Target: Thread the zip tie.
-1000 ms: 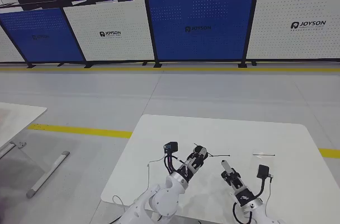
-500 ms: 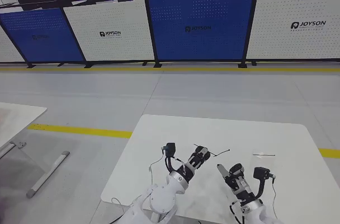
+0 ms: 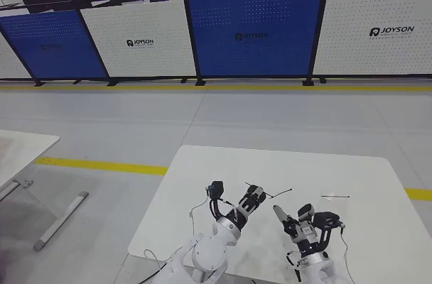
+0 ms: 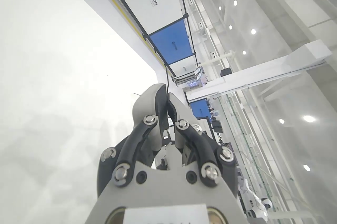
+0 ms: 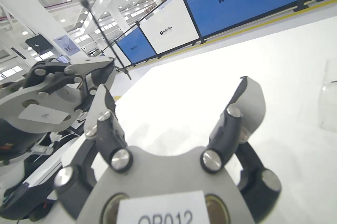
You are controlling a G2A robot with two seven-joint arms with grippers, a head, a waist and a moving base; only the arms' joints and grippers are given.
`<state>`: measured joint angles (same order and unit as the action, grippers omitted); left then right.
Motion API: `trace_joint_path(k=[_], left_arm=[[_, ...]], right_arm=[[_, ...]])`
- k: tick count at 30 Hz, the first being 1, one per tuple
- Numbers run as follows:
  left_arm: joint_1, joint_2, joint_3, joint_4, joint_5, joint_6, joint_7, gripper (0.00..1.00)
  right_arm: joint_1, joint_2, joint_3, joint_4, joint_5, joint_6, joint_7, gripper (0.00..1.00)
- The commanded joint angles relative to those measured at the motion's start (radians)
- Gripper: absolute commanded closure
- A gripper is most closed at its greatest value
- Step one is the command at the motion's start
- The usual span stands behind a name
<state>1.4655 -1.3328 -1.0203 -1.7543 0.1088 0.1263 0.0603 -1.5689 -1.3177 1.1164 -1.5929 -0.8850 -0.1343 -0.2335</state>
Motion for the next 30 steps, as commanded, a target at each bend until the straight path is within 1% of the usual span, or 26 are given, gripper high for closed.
trace_joint_path(k=[1, 6, 13, 14, 15, 16, 17, 18, 19, 24, 28, 30], left_arm=[[0.000, 0.000, 0.000, 0.000, 0.001, 0.000, 0.000, 1.00], [0.000, 0.000, 0.000, 0.000, 0.001, 0.000, 0.000, 1.00], [0.006, 0.000, 0.001, -0.005, 0.005, -0.014, -0.002, 1.00], [0.007, 0.000, 0.001, -0.006, 0.006, -0.015, -0.003, 1.00], [0.008, 0.000, 0.000, -0.007, 0.006, -0.017, -0.005, 1.00], [0.010, 0.001, -0.002, -0.007, 0.007, -0.020, -0.006, 1.00], [0.011, 0.001, -0.004, -0.006, 0.006, -0.021, -0.007, 1.00], [0.011, 0.001, -0.005, -0.006, 0.006, -0.023, -0.008, 1.00], [0.012, 0.001, -0.006, -0.005, 0.006, -0.024, -0.008, 1.00], [0.015, 0.002, -0.005, -0.002, 0.012, -0.025, -0.011, 1.00], [0.014, 0.001, -0.001, 0.000, 0.008, -0.023, -0.013, 1.00], [0.013, 0.000, 0.001, 0.001, 0.006, -0.024, -0.015, 1.00]], right_arm=[[0.000, 0.000, 0.001, 0.000, 0.001, 0.000, 0.001, 0.00], [0.000, 0.000, 0.001, 0.002, 0.004, 0.005, 0.010, 0.00], [0.023, -0.005, -0.010, 0.004, -0.020, 0.073, 0.085, 0.00], [0.026, -0.006, -0.014, 0.005, -0.027, 0.079, 0.094, 0.15], [0.029, -0.006, -0.018, 0.005, -0.031, 0.083, 0.101, 0.36], [0.032, -0.007, -0.023, 0.007, -0.041, 0.087, 0.113, 0.47], [0.034, -0.007, -0.026, 0.008, -0.050, 0.090, 0.119, 0.53], [0.036, -0.008, -0.028, 0.008, -0.054, 0.092, 0.122, 0.56], [0.037, -0.008, -0.031, 0.009, -0.057, 0.093, 0.123, 0.57], [0.038, -0.011, -0.034, 0.006, -0.057, 0.090, 0.114, 0.56], [0.045, -0.013, -0.042, 0.009, -0.069, 0.087, 0.126, 0.61], [0.048, -0.014, -0.051, 0.011, -0.081, 0.082, 0.141, 0.61]])
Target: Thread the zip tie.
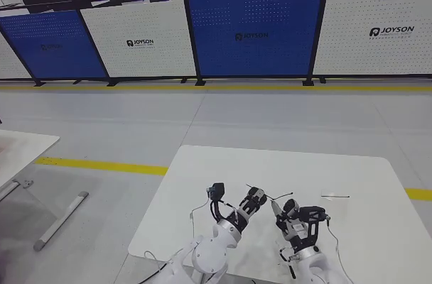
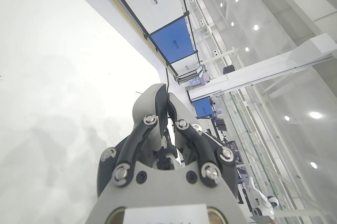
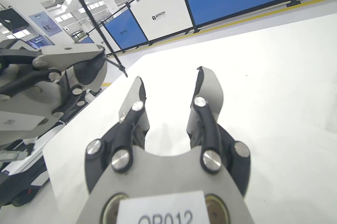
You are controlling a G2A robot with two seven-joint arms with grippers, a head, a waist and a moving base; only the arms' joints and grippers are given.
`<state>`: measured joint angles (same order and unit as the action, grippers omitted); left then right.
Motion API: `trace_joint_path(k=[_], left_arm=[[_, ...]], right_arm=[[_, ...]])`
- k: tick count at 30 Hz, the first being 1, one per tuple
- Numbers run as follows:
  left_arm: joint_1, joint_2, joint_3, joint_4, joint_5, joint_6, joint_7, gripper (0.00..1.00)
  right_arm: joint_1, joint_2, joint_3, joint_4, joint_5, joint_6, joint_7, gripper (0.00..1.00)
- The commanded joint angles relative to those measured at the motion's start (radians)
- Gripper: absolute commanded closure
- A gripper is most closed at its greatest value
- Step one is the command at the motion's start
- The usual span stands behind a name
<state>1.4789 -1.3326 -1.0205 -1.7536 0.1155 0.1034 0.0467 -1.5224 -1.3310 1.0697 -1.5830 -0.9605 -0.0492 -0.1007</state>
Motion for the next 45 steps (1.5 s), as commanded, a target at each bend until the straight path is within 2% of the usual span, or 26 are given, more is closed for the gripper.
trace_joint_path(k=[1, 17, 30, 32, 35, 36, 37, 45], left_arm=[[-0.001, 0.000, 0.002, 0.000, -0.002, -0.002, -0.002, 1.00], [-0.009, -0.004, 0.021, 0.011, 0.019, 0.004, -0.007, 1.00], [-0.010, -0.004, 0.030, 0.012, 0.037, 0.008, -0.011, 1.00], [-0.010, -0.005, 0.030, 0.013, 0.038, 0.009, -0.010, 1.00], [-0.011, -0.005, 0.030, 0.016, 0.039, 0.011, -0.007, 1.00], [-0.012, -0.005, 0.030, 0.017, 0.039, 0.012, -0.006, 1.00], [-0.012, -0.005, 0.030, 0.017, 0.039, 0.013, -0.005, 1.00], [-0.014, -0.007, 0.031, 0.020, 0.041, 0.020, 0.008, 1.00]], right_arm=[[0.003, -0.001, -0.006, 0.001, -0.007, -0.005, 0.014, 0.61], [-0.005, -0.001, 0.003, -0.022, 0.015, -0.049, 0.028, 0.69], [-0.011, -0.003, 0.005, -0.031, 0.015, -0.055, 0.022, 0.76], [-0.011, -0.003, 0.005, -0.030, 0.015, -0.055, 0.021, 0.78], [-0.014, -0.003, 0.007, -0.031, 0.015, -0.056, 0.014, 0.86], [-0.015, -0.003, 0.007, -0.031, 0.016, -0.056, 0.012, 0.98], [-0.016, -0.003, 0.008, -0.032, 0.016, -0.057, 0.011, 1.00], [-0.019, -0.004, 0.012, -0.032, 0.018, -0.058, 0.010, 1.00]])
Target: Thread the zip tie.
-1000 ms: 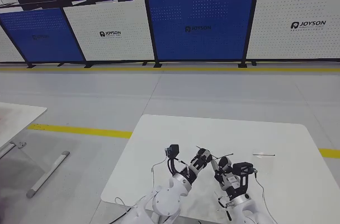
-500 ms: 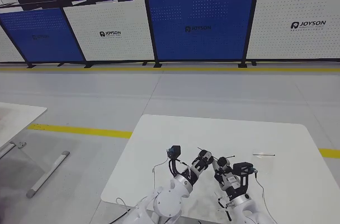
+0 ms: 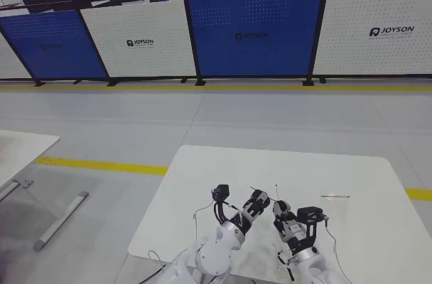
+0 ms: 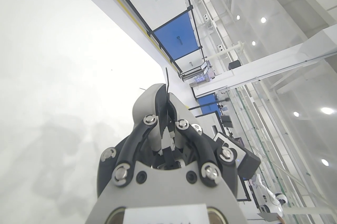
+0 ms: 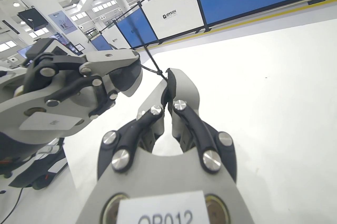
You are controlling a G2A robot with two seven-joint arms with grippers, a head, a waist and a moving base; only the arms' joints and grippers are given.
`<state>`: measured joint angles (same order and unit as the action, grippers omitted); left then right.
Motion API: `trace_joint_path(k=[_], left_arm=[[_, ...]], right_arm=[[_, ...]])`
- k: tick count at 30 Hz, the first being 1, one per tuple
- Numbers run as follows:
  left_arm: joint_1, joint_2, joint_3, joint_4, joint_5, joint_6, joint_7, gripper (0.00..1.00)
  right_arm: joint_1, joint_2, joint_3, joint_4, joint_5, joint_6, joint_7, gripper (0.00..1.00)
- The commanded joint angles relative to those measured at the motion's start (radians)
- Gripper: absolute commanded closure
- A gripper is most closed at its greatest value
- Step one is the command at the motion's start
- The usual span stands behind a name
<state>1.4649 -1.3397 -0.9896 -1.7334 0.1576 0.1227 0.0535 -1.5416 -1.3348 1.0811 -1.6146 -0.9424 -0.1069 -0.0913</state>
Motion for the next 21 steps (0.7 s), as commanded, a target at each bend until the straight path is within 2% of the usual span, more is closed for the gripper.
trace_joint_path(k=[1, 21], left_arm=[[0.000, 0.000, 0.000, 0.000, -0.001, 0.000, 0.002, 1.00], [0.012, -0.002, -0.005, -0.018, -0.012, -0.025, 0.012, 1.00]], right_arm=[[0.000, 0.000, 0.001, 0.000, -0.001, -0.001, 0.001, 1.00], [0.009, -0.002, -0.001, 0.019, -0.013, -0.002, 0.019, 1.00]])
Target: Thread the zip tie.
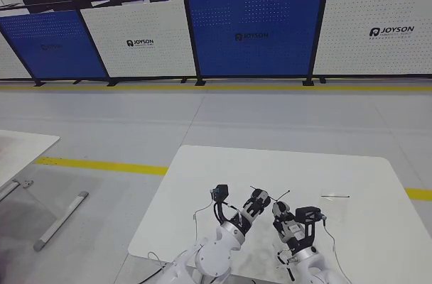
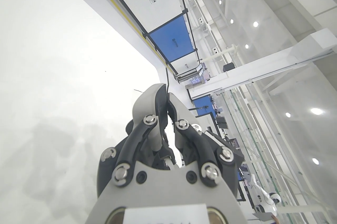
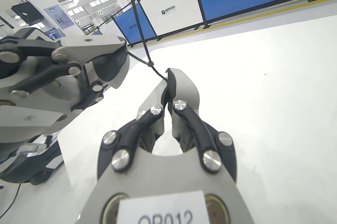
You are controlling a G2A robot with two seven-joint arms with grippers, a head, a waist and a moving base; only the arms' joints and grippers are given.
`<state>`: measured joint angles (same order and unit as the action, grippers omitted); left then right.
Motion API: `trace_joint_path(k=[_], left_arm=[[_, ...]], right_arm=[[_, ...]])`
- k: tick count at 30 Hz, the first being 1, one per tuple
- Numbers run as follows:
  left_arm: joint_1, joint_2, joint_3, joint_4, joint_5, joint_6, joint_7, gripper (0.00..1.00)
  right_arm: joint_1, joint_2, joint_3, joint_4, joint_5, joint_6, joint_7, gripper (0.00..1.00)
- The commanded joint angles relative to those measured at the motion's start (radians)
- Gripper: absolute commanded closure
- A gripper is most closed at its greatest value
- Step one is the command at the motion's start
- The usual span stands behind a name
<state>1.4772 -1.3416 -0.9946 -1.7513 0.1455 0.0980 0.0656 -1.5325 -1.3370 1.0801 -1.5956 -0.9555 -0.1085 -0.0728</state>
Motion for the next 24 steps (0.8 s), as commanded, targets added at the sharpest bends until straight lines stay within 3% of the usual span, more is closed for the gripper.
trace_joint_path(k=[1, 24], left_arm=[[0.000, 0.000, 0.000, -0.001, 0.000, 0.000, 0.001, 1.00], [0.002, -0.004, -0.018, -0.028, -0.014, -0.007, 0.039, 1.00]], right_arm=[[0.000, 0.000, 0.000, 0.001, 0.000, 0.000, 0.001, 1.00], [-0.001, 0.001, 0.016, 0.004, 0.003, -0.009, 0.010, 1.00]])
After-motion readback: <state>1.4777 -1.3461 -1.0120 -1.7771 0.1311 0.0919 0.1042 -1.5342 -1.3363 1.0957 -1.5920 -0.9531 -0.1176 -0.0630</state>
